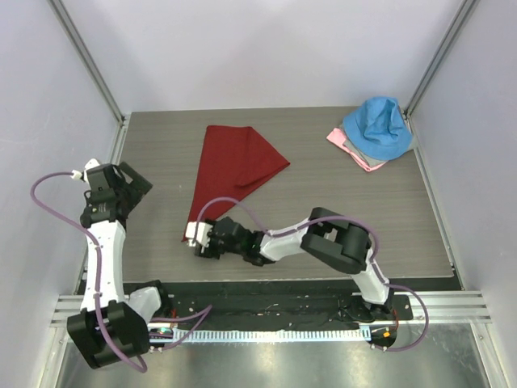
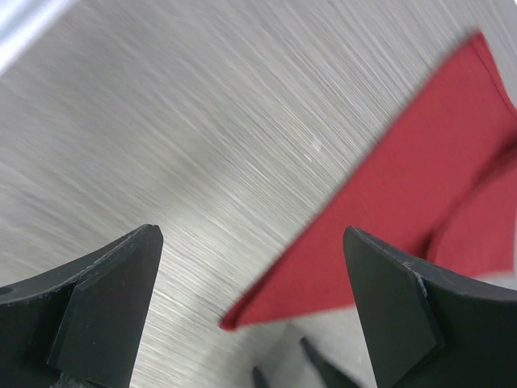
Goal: Fold the napkin, place the utensils inside, and roll it up
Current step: Fold the napkin
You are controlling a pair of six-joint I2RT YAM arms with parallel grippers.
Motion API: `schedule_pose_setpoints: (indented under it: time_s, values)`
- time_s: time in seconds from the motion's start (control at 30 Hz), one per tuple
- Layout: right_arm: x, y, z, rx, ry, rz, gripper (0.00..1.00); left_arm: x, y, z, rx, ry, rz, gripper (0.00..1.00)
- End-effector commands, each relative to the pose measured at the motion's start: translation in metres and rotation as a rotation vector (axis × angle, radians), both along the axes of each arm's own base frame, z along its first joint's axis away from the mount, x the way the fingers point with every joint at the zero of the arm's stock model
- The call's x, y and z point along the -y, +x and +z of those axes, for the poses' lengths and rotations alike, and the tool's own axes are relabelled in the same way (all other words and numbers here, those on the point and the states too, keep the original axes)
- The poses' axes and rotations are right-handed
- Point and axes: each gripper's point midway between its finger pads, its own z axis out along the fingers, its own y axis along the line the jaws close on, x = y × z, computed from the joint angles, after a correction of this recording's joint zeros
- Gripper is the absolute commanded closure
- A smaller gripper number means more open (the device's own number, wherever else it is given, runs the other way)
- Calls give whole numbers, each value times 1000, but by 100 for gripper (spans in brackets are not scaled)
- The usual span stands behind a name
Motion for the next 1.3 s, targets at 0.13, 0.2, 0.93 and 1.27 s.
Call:
schedule_pose_setpoints:
  time_s: [0.13,0.2,0.93,1.27]
  values:
    - [-51,2,27,313,22,22,35,-36,15,31,71,59,86,0]
    - [-55,0,11,316,-13,39,37,-36,15,30,77,61,84,0]
    - [-64,-2,-44,291,-149,127,69,-25,19,28,94,4,35,0]
    - [-79,0,-3,127,69,116,99,-26,19,26,95,6,36,0]
